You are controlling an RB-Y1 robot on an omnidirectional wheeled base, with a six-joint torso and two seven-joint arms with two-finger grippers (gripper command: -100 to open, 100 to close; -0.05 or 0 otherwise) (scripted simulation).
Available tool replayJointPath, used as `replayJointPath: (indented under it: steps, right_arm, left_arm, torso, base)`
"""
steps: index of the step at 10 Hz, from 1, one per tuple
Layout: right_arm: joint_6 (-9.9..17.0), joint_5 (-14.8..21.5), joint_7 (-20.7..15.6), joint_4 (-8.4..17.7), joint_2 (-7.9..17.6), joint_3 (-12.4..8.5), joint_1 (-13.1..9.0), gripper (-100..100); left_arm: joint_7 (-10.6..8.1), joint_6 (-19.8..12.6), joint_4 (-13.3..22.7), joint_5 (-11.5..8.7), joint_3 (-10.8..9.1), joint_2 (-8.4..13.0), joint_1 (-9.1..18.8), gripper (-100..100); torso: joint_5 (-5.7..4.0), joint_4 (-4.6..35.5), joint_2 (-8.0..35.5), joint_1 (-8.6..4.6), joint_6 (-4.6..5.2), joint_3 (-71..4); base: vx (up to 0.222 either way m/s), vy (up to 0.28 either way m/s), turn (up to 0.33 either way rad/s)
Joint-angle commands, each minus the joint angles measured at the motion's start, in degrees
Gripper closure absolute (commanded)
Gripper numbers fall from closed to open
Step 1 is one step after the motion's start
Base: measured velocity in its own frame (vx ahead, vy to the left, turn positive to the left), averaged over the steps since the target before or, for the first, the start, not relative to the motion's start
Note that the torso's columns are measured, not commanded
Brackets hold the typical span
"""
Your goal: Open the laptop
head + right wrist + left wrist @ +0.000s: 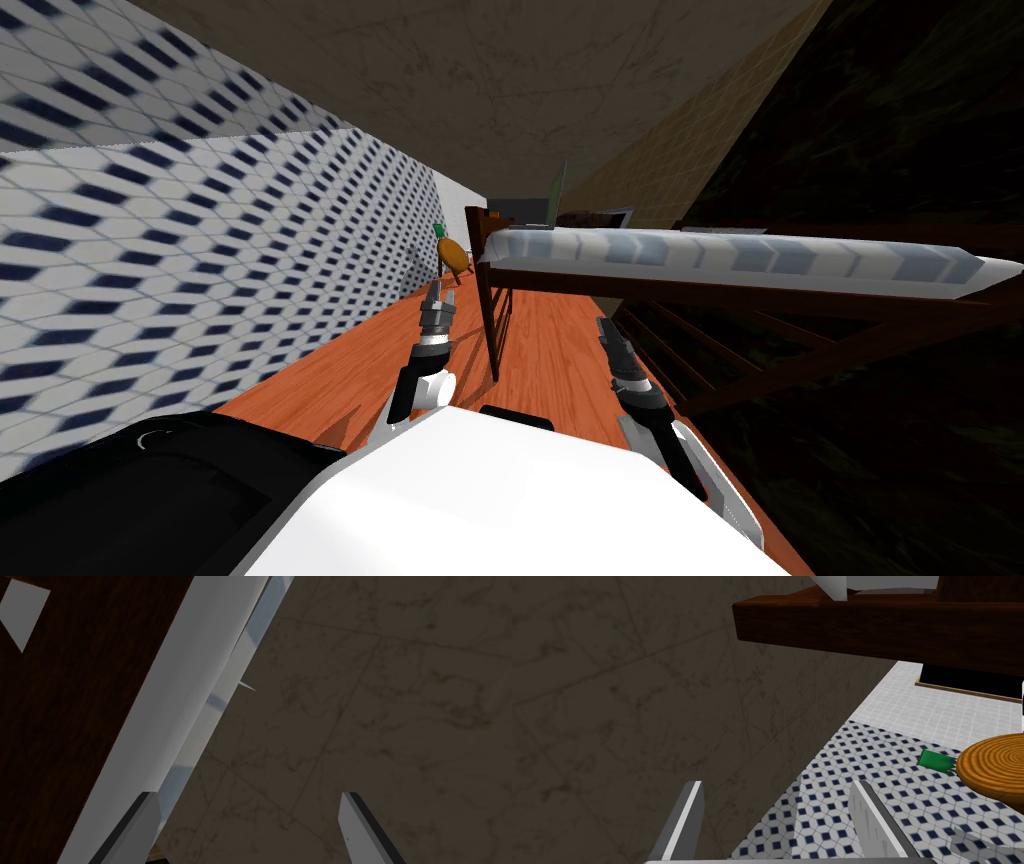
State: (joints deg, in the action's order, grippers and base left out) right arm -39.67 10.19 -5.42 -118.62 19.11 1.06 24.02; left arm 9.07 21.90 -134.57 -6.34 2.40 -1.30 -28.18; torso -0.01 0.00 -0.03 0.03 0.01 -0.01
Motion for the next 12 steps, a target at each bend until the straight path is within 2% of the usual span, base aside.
replayJointPath:
  steps: [1, 2, 3, 4, 5, 6, 8, 9, 10, 11, 12]
  right_arm:
    - [-0.52, 1.85, -0.43, 2.20, 4.33, -0.84, -1.33, -100]
    - [-1.03, 3.62, -0.92, 4.36, 6.15, -1.55, -2.62, -100]
    - [-1.03, 3.62, -0.92, 4.36, 7.96, -1.55, -2.62, -100]
    - [-1.53, 5.47, -1.45, 6.62, 9.73, -2.31, -3.99, -100]
    - [-1.53, 5.47, -1.45, 6.62, 11.35, -2.31, -3.99, -100]
    - [-2.00, 7.37, -2.00, 8.97, 13.09, -3.13, -5.41, -100]
    - [-2.00, 7.37, -2.00, 8.97, 15.83, -3.13, -5.41, -100]
    - [-2.45, 9.33, -2.57, 11.40, 17.95, -3.98, -6.87, -100]
    - [-2.45, 9.33, -2.57, 11.40, 19.53, -3.98, -6.87, -100]
    - [-2.87, 11.34, -3.17, 13.89, 21.39, -4.86, -8.37, -100]
    - [-2.87, 11.34, -3.17, 13.89, 23.11, -4.86, -8.37, -100]
  left_arm:
    - [0.00, 0.00, 0.00, 0.00, 0.00, 0.00, 0.01, 0]
    - [0.00, 0.00, 0.00, 0.00, 0.00, 0.00, 0.00, 0]
    - [0.00, 0.00, 0.00, 0.00, 0.00, 0.00, 0.01, 0]
    - [0.00, 0.00, 0.00, 0.00, 0.00, 0.00, 0.00, 0]
    - [0.00, 0.00, 0.00, 0.00, 0.00, 0.01, 0.01, 0]
    - [0.00, 0.00, 0.00, 0.00, -0.01, 0.00, 0.00, 0]
    - [0.00, 0.00, 0.00, 0.00, 0.00, 0.00, 0.00, 0]
    - [0.00, 0.00, 0.00, 0.00, 0.00, 0.00, -0.01, 0]
    - [0.00, 0.00, 0.00, 0.00, 0.00, 0.00, 0.00, 0]
    - [0.00, 0.00, 0.00, 0.00, 0.00, 0.00, -0.01, 0]
    - [0.00, 0.00, 0.00, 0.00, 0.00, 0.00, 0.01, 0]
  torso:
    - [0.02, 0.02, 0.16, 0.05, -0.02, 0.07]
    - [0.02, 0.02, 0.08, 0.02, 0.00, 0.05]
    - [-0.01, 0.00, 0.03, -0.10, -0.03, 0.00]
    - [-0.03, -0.01, -0.02, -0.15, 0.01, -0.02]
    - [-0.04, 0.01, 0.13, -0.25, -0.02, 0.05]
    - [-0.02, 0.01, 0.03, -0.04, 0.00, 0.02]
    - [0.04, 0.00, 0.01, 0.13, 0.00, 0.00]
    - [0.07, -0.06, -0.25, 0.27, 0.00, -0.15]
    - [0.04, -0.06, -0.16, 0.07, -0.05, -0.12]
    - [0.00, -0.01, -0.01, -0.05, 0.00, -0.02]
    - [-0.03, 0.04, 0.25, -0.15, -0.03, 0.12]
  base:
    - [-0.121, -0.079, 0.074]
    - [-0.119, -0.103, 0.136]
    - [-0.113, -0.114, 0.080]
    - [-0.164, -0.154, 0.124]
    - [-0.130, -0.115, 0.088]
    - [-0.164, -0.111, 0.142]
    - [-0.092, -0.061, 0.052]
    - [-0.087, -0.062, 0.148]
    - [-0.106, -0.070, 0.104]
    - [-0.164, -0.082, 0.185]
    - [-0.138, -0.083, 0.079]
